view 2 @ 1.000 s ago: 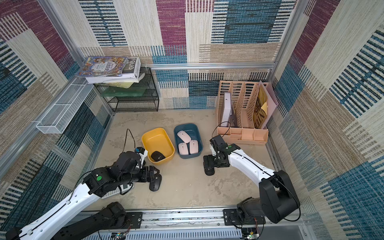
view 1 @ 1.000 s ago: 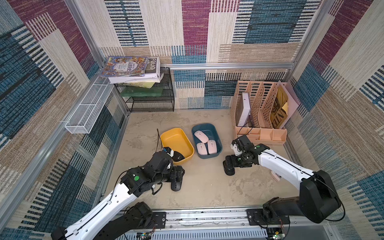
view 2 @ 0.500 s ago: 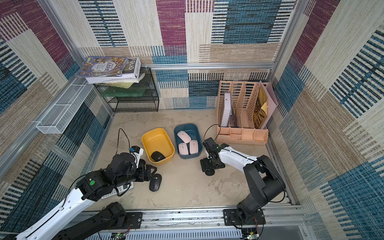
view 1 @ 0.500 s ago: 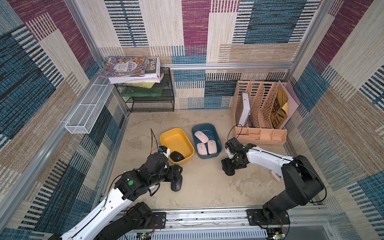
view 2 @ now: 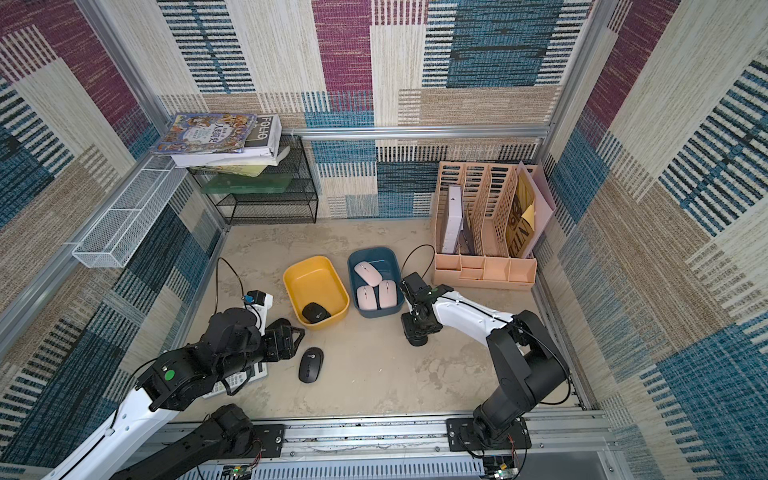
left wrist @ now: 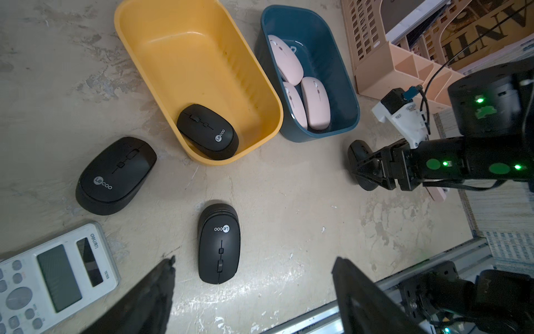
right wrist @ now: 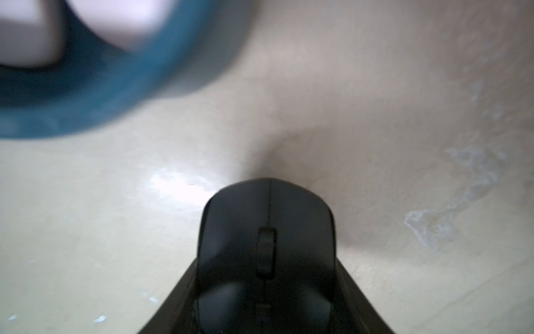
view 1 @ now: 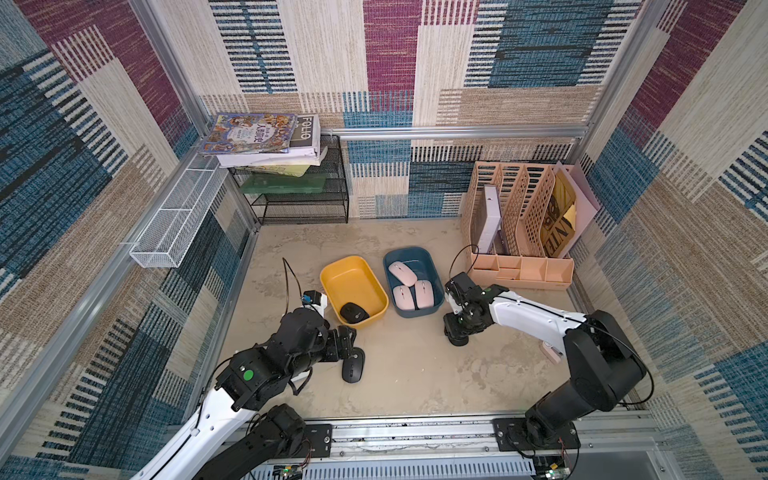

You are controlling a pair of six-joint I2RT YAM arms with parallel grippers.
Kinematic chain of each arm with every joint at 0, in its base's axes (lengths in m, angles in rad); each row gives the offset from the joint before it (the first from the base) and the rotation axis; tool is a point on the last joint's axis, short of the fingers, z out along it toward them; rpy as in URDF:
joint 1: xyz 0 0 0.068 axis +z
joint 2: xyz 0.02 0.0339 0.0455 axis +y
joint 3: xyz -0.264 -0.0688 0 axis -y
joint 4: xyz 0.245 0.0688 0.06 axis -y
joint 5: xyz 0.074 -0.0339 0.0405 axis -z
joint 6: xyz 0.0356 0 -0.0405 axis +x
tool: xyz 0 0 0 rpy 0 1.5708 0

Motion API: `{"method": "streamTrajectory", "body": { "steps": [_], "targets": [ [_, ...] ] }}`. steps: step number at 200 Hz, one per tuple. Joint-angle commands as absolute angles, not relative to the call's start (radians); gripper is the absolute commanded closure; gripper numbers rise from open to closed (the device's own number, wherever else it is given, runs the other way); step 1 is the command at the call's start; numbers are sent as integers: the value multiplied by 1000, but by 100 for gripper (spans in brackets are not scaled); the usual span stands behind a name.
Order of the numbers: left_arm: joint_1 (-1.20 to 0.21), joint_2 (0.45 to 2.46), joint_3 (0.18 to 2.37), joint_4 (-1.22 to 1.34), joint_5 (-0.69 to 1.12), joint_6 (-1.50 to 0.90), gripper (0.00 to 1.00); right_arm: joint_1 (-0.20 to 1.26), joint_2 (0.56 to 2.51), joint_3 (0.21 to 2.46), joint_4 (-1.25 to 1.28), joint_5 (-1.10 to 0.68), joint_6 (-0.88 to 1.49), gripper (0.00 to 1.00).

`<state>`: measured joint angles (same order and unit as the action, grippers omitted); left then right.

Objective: Place the mice by color into the storage box
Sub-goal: Pick up the mouse from the center of the board.

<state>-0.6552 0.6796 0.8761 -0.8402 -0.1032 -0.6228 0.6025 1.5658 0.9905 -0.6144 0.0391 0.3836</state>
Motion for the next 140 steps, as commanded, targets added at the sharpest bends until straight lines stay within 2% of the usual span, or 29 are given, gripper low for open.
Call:
{"method": "streamTrajectory", "body": {
  "steps": [1, 39, 105, 140],
  "targets": [
    [-642, 660, 902, -857, -139, -577, 9, 637, 1538, 1073, -661, 52, 400, 51],
    [-627, 633, 932, -895, -176, -540, 6, 733, 1613, 1314, -710, 13, 411, 51],
    [-617, 603, 957, -967, -234, -556, 6, 869, 2150, 2065, -920, 46, 378, 52],
    [-616, 583, 953, -990, -249, -574, 6, 873, 2373, 2330, -1011, 65, 375, 54]
  ]
}}
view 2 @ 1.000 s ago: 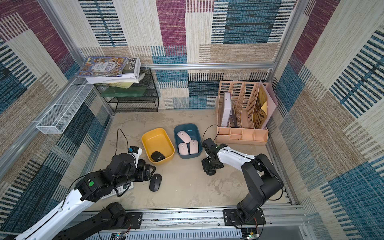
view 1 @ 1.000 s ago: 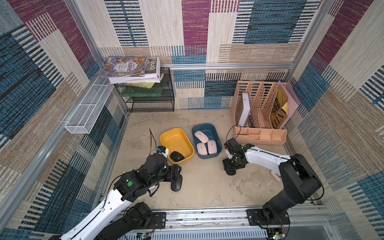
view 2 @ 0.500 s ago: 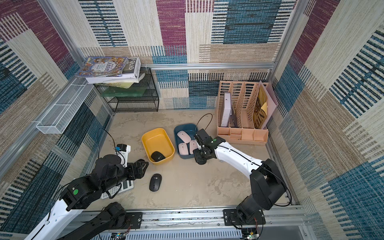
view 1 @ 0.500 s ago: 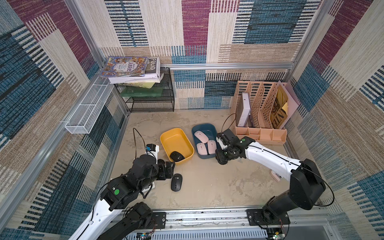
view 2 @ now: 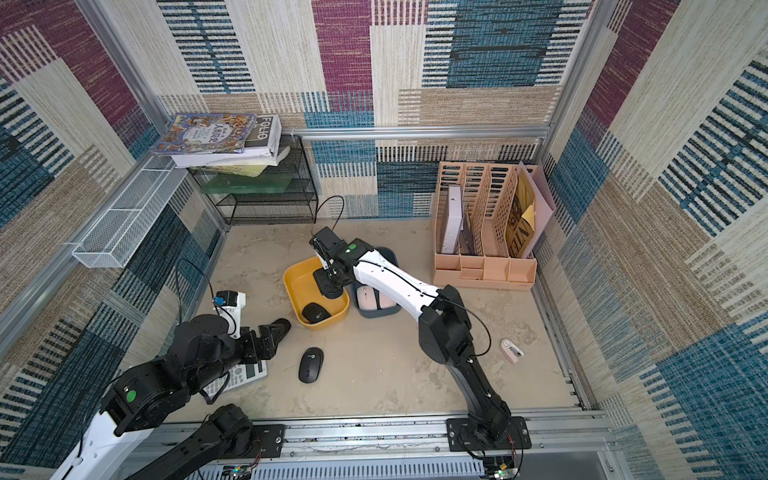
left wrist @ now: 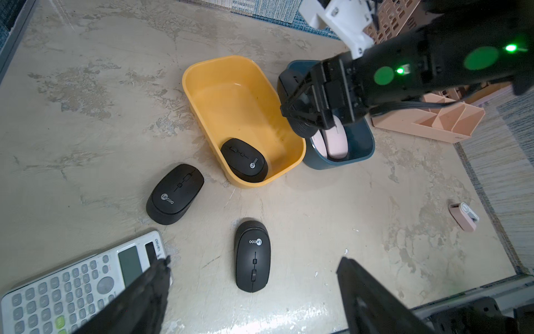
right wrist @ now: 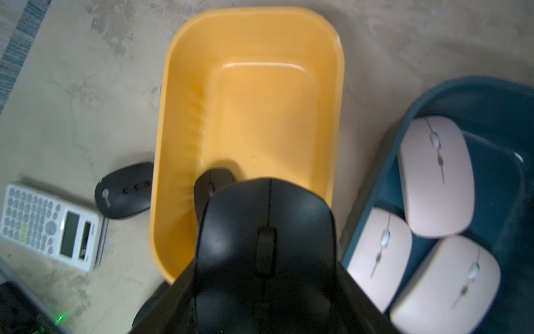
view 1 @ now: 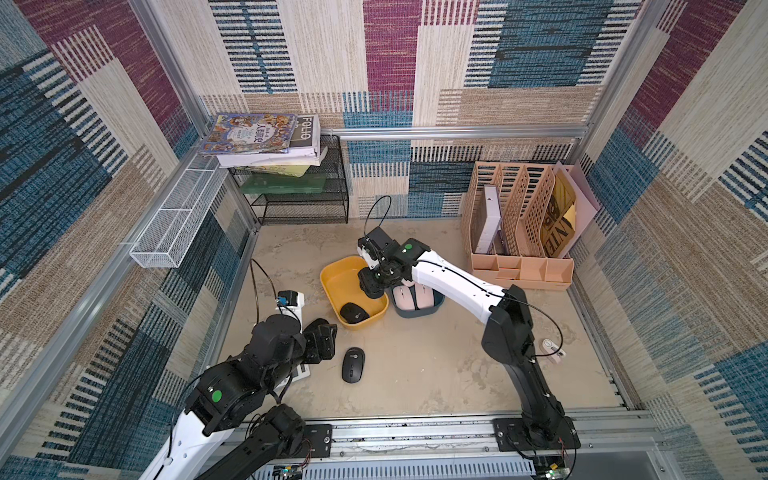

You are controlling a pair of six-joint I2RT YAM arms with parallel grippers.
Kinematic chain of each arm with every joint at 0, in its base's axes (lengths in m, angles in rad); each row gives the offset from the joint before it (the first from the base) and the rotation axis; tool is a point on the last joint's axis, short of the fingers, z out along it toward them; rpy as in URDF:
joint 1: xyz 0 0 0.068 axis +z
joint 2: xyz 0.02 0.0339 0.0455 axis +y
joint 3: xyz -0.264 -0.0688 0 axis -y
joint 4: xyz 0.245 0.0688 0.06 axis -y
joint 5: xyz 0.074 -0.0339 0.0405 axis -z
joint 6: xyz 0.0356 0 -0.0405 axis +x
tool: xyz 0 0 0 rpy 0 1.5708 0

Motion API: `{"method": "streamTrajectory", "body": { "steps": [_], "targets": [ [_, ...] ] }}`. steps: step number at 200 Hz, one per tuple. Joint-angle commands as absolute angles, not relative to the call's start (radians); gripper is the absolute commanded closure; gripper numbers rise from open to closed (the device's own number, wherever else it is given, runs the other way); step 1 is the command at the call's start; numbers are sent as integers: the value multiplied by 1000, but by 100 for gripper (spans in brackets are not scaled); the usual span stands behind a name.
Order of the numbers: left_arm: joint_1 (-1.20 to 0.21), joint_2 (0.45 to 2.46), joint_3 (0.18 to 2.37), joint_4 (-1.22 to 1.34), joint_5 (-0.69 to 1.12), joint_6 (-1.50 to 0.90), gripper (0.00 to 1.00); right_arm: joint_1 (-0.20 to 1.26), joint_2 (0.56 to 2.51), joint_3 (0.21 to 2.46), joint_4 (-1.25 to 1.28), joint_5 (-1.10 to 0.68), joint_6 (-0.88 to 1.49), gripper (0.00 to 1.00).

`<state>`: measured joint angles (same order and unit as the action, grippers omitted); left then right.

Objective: Place the mice by color into the storage box
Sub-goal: Pick up the mouse from the center of the board, then place the mouse in the storage box.

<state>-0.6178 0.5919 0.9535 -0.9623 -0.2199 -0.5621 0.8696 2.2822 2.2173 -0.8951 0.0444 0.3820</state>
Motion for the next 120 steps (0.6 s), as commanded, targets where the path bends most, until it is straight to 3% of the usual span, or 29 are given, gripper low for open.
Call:
{"method": "streamTrajectory", "body": {
  "steps": [1, 67, 120],
  "targets": [
    [-615, 582, 952, -990, -249, -574, 6, 873, 2376, 2333, -1011, 66, 375, 54],
    [-616, 578, 929, -989, -234, -588, 6, 881, 2476, 2346, -975, 82, 380, 54],
    [-616, 584, 909, -975, -220, -601, 6, 897, 2518, 2330, -976, 145, 383, 46]
  ]
}}
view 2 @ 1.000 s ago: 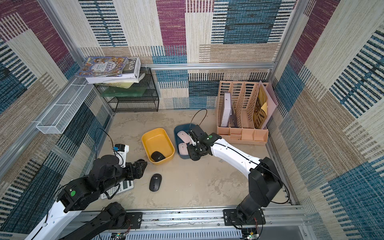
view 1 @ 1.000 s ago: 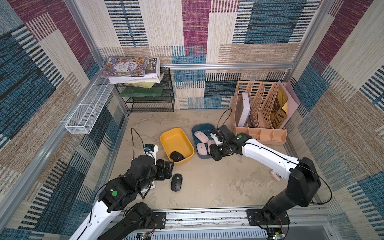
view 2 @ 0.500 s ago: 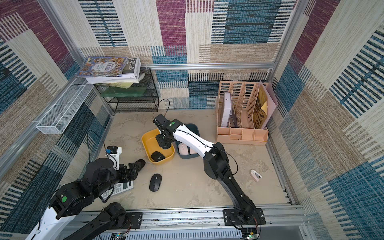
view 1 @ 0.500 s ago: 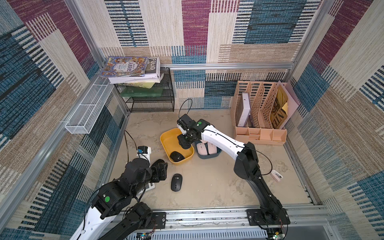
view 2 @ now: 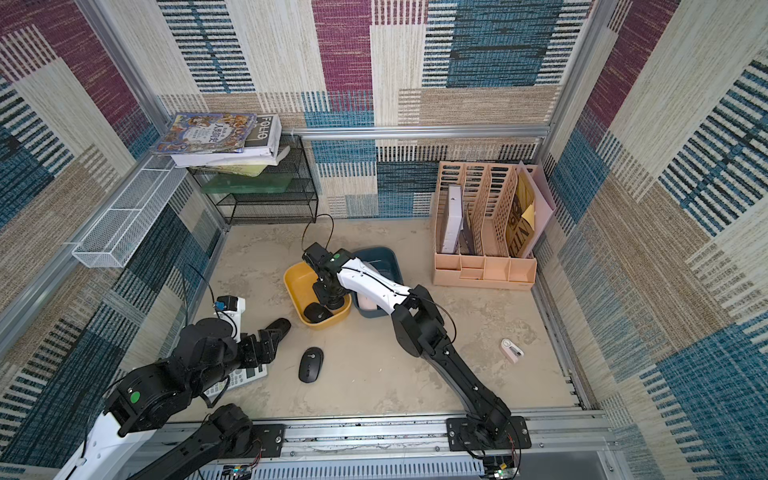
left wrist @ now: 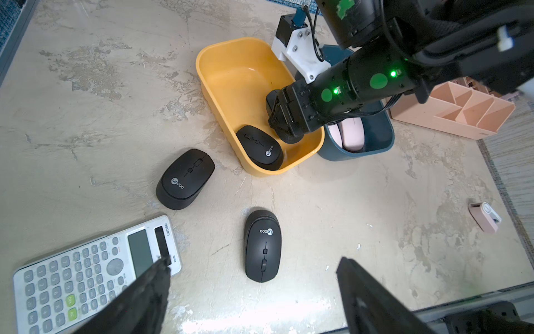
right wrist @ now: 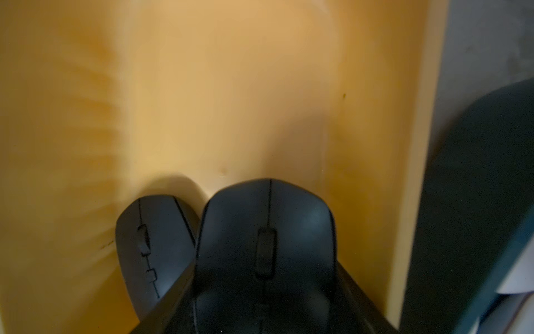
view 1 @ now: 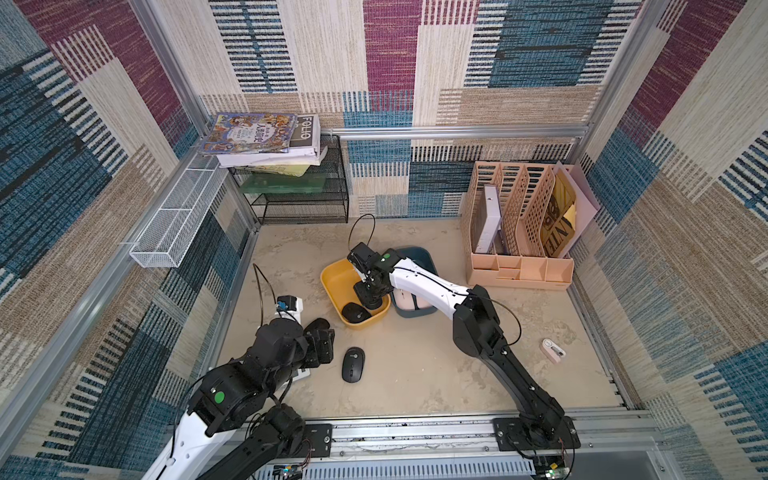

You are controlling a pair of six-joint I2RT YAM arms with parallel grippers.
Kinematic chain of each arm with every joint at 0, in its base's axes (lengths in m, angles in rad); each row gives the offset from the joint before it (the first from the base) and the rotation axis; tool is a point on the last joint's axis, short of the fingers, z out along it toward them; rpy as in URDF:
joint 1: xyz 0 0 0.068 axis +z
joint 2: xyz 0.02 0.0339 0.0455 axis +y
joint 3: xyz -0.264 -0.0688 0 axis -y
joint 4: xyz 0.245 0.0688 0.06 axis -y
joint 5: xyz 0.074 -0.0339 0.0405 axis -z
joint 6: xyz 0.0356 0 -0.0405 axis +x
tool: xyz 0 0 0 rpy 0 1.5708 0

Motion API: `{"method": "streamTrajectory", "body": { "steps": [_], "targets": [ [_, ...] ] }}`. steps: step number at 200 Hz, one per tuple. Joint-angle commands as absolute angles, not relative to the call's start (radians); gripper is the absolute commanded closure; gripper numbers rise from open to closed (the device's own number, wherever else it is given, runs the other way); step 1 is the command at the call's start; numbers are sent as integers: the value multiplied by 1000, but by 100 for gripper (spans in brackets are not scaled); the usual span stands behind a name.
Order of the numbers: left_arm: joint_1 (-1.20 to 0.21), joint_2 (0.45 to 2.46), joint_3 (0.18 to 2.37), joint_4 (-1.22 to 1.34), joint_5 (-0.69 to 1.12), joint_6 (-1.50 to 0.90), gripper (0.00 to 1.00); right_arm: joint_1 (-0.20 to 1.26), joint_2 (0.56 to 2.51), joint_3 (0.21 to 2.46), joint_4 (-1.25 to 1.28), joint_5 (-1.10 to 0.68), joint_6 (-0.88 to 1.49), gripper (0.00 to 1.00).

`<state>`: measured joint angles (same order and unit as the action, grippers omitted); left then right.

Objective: Place the mice by color into the storage box
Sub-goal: Place the mouse in the storage box.

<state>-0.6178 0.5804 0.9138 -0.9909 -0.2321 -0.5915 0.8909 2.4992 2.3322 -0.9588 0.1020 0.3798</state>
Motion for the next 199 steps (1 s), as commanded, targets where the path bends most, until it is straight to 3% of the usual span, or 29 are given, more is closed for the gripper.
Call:
{"method": "streamTrajectory", "body": {
  "steps": [1, 51, 116, 158, 199],
  "targets": [
    [-616, 584, 909, -975, -220, -601, 6, 896, 2518, 2331, -976, 145, 384, 46],
    [-614, 608, 899, -969, -210, -607, 6, 908, 2536, 2337, -971, 158, 382, 22],
    [-559, 688, 935, -1013, -236, -619, 6, 926, 2428, 2325, -931, 112, 390, 0],
    [-437, 737, 936, -1019, -192, -595, 5, 936, 2317, 2286, -881, 33, 387, 4],
    [-251, 890, 933, -1024, -10, -506, 4, 923, 2139, 2115, -807, -33, 384, 4]
  ]
}}
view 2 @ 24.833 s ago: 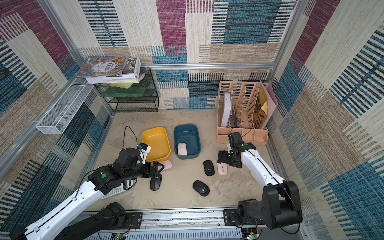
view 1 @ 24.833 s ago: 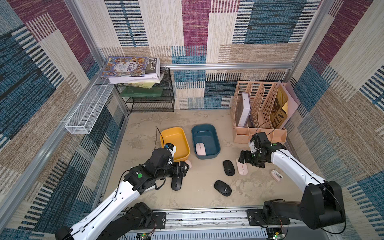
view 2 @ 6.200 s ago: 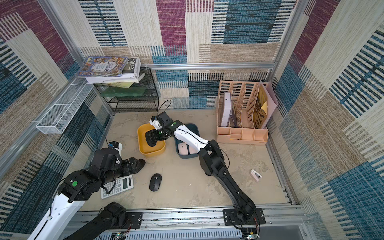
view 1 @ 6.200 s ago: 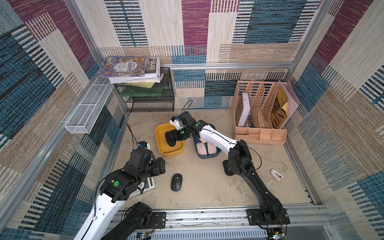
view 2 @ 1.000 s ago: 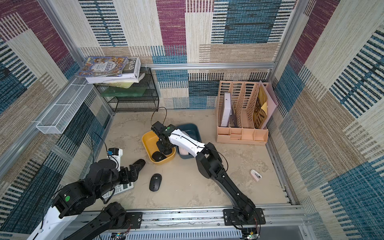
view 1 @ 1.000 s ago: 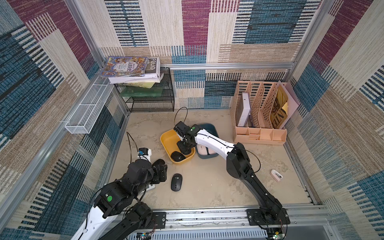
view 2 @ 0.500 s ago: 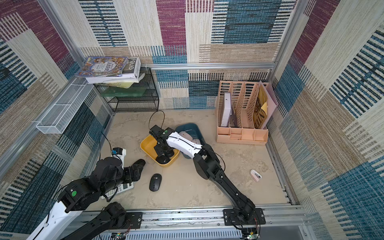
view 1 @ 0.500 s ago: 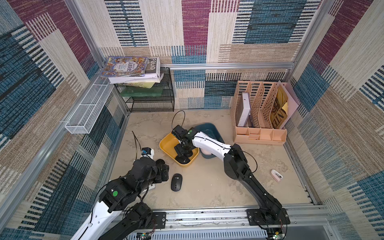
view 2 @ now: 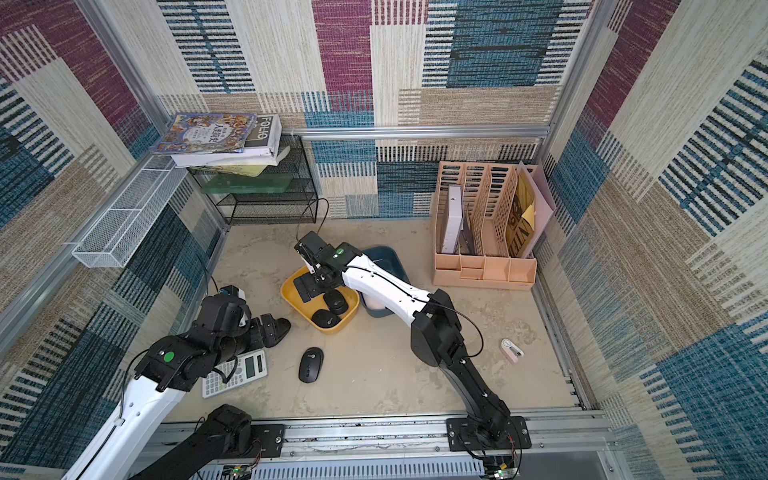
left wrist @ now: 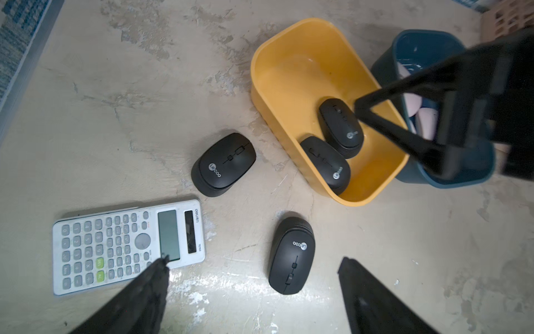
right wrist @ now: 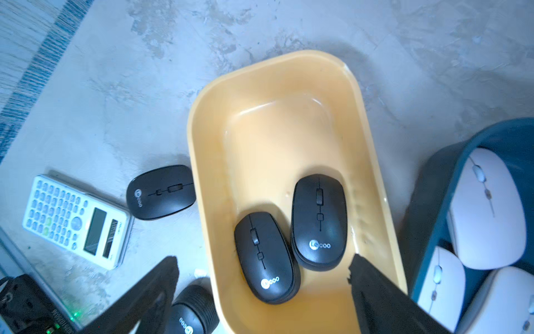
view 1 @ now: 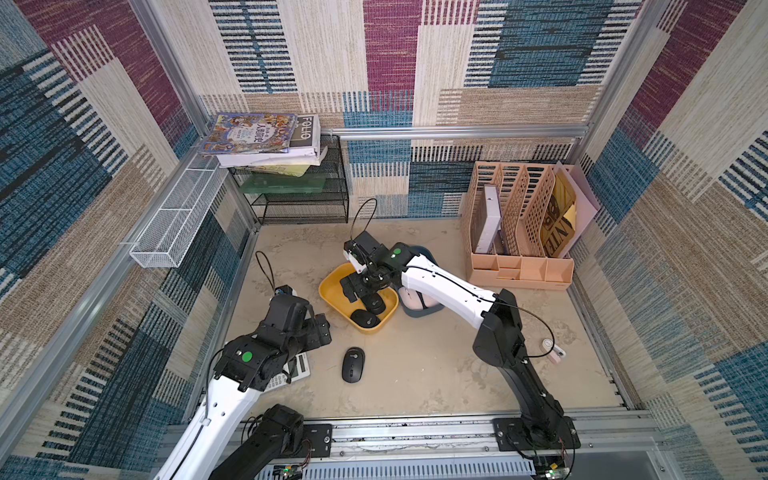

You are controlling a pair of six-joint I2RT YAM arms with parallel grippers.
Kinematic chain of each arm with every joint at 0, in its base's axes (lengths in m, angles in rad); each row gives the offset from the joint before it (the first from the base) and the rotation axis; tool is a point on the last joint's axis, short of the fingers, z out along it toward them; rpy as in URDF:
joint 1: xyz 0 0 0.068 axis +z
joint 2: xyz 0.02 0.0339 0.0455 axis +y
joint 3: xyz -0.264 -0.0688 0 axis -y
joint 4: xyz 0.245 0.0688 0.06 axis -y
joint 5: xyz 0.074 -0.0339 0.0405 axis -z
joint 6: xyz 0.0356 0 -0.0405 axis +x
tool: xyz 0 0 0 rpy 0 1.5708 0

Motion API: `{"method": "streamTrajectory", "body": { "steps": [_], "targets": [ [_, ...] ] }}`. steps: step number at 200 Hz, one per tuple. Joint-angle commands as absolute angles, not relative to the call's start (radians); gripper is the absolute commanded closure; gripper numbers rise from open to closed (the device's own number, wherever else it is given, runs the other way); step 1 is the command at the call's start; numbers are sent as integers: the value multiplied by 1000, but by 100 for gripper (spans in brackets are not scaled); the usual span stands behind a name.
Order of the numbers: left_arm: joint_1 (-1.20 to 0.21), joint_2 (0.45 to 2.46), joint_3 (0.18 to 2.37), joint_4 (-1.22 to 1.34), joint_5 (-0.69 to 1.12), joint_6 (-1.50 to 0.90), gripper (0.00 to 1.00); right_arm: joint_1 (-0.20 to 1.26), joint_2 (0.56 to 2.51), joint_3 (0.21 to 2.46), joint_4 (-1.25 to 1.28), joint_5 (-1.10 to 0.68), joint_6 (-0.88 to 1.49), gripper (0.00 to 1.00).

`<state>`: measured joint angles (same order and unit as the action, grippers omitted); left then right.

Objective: Place the mice by color into the storage box
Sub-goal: Place the mouse in the storage box, then pick up the mouse from the center of the board.

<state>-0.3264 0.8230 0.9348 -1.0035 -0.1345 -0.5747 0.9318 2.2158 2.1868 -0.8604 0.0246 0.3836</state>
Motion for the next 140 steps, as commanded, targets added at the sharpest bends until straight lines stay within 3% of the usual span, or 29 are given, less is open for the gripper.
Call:
{"method": "streamTrajectory", "body": {
  "steps": [1, 55, 84, 140],
  "targets": [
    [-248, 894, 932, -1024, -6, -504, 4, 922, 2135, 2110, -806, -33, 384, 4],
    [-158, 1113, 915, -993, 116, -450, 6, 900, 1922, 1810, -716, -54, 382, 4],
    [-158, 1239, 959, -980, 69, -407, 6, 897, 1870, 1709, -677, -71, 391, 4],
    [-153, 1404, 1180, -1183, -142, -198, 6, 863, 1794, 1580, -643, -89, 391, 4]
  ]
}}
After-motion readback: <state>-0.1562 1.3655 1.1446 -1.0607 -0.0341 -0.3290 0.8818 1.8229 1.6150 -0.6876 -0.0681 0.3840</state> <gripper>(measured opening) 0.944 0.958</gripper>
